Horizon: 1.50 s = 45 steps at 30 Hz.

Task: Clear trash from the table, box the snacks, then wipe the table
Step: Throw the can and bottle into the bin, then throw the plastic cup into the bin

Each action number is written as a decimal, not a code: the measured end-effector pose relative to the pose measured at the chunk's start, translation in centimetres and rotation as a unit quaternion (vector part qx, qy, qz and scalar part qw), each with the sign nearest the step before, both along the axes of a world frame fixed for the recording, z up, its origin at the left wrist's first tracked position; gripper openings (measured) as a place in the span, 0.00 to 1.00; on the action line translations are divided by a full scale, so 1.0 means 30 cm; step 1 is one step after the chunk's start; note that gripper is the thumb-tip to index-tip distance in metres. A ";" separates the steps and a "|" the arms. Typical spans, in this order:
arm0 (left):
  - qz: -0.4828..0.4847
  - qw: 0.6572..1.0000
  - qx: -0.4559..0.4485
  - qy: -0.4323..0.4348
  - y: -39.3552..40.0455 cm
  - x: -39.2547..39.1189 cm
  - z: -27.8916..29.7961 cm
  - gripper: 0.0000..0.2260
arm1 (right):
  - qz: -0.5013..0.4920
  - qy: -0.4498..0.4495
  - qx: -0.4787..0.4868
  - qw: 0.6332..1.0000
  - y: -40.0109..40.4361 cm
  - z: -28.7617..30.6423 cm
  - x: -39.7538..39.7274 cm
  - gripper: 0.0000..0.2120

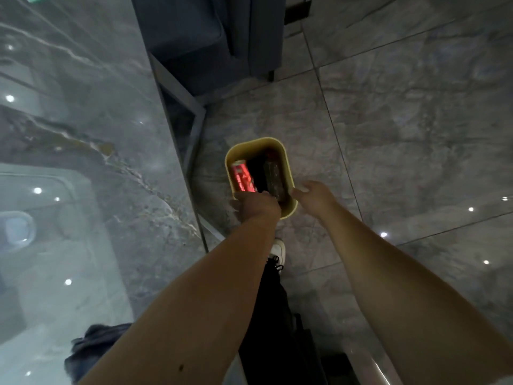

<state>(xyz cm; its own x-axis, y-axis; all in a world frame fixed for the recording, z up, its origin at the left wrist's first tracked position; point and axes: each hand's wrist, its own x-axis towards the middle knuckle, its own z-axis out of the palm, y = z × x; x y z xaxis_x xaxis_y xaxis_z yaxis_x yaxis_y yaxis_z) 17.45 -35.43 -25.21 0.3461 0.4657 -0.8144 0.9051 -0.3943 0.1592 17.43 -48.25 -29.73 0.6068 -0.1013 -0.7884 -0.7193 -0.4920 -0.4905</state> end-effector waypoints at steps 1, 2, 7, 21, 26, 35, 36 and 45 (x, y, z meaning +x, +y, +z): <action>-0.007 1.000 -0.006 -0.007 -0.009 -0.009 0.029 0.27 | -0.001 0.002 -0.003 1.000 -0.012 0.026 -0.018 0.24; 0.009 0.999 -0.022 -0.023 -0.009 -0.021 0.069 0.24 | 0.000 0.004 -0.007 1.000 -0.023 0.054 -0.037 0.24; -0.249 0.960 -0.109 -0.072 0.018 -0.113 0.321 0.15 | 0.020 -0.014 -0.013 1.000 -0.036 0.233 -0.106 0.16; -0.493 0.793 0.116 -0.338 0.818 -0.519 0.609 0.20 | 0.192 -0.292 -0.102 0.932 0.301 0.671 -0.101 0.16; -0.522 0.771 0.095 -0.352 0.897 -0.555 0.553 0.21 | 0.230 -0.420 -0.057 0.876 0.586 0.750 -0.086 0.17; -0.525 0.768 0.080 -0.359 0.909 -0.562 0.503 0.24 | 0.326 -0.307 0.106 0.888 0.981 0.731 -0.041 0.49; -0.525 0.767 0.080 -0.360 0.910 -0.563 0.501 0.24 | 0.335 -0.303 0.109 0.885 1.010 0.732 -0.033 0.52; -0.512 0.766 0.068 -0.383 0.911 -0.564 0.499 0.23 | 0.375 -0.293 0.149 0.867 1.132 0.715 0.015 0.48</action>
